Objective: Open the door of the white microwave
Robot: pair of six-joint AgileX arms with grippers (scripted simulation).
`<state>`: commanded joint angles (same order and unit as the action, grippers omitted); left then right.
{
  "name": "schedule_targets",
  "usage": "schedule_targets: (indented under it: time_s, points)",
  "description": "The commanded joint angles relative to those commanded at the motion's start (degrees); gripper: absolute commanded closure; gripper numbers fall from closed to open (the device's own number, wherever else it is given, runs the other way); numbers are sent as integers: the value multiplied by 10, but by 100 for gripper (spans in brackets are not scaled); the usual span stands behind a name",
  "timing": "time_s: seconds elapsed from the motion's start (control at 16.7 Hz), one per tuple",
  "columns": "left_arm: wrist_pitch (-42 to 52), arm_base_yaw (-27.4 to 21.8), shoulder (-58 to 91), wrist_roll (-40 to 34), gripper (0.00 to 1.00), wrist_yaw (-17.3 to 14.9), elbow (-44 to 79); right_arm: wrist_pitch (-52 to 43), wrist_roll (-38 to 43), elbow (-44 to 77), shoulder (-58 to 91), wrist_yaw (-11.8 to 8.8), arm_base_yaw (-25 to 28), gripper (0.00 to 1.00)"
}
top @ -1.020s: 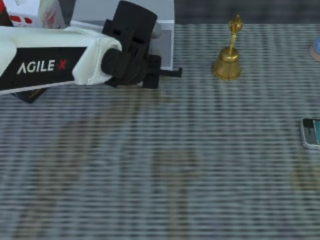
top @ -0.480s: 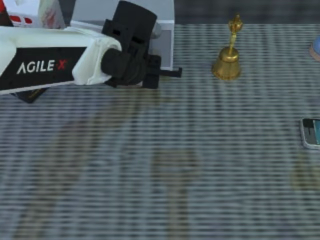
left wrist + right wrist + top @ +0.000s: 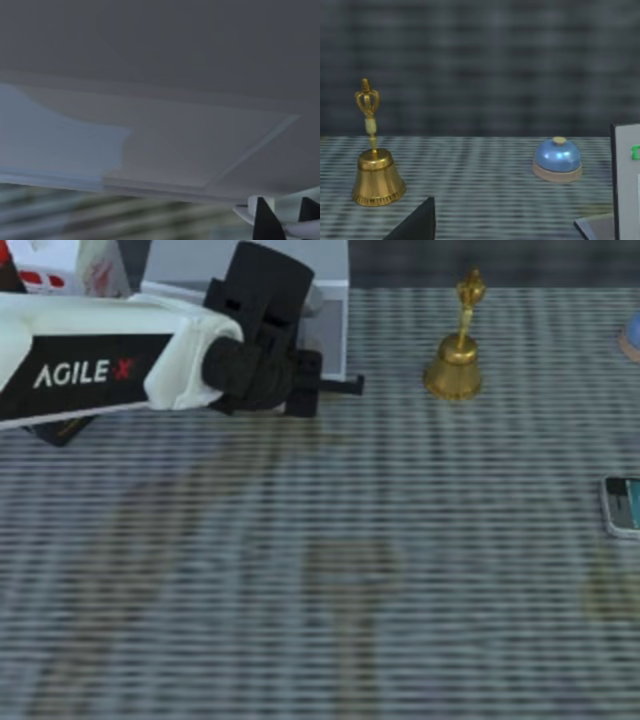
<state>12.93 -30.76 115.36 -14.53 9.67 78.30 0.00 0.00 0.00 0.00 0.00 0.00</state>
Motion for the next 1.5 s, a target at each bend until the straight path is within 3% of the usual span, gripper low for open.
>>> schedule_targets:
  time_s: [0.48,1.5]
  points:
    - [-16,14,-22,36,100,-23,-35,0,0,0,0,0,0,0]
    - [-16,14,-22,36,100,-23,-35,0,0,0,0,0,0,0]
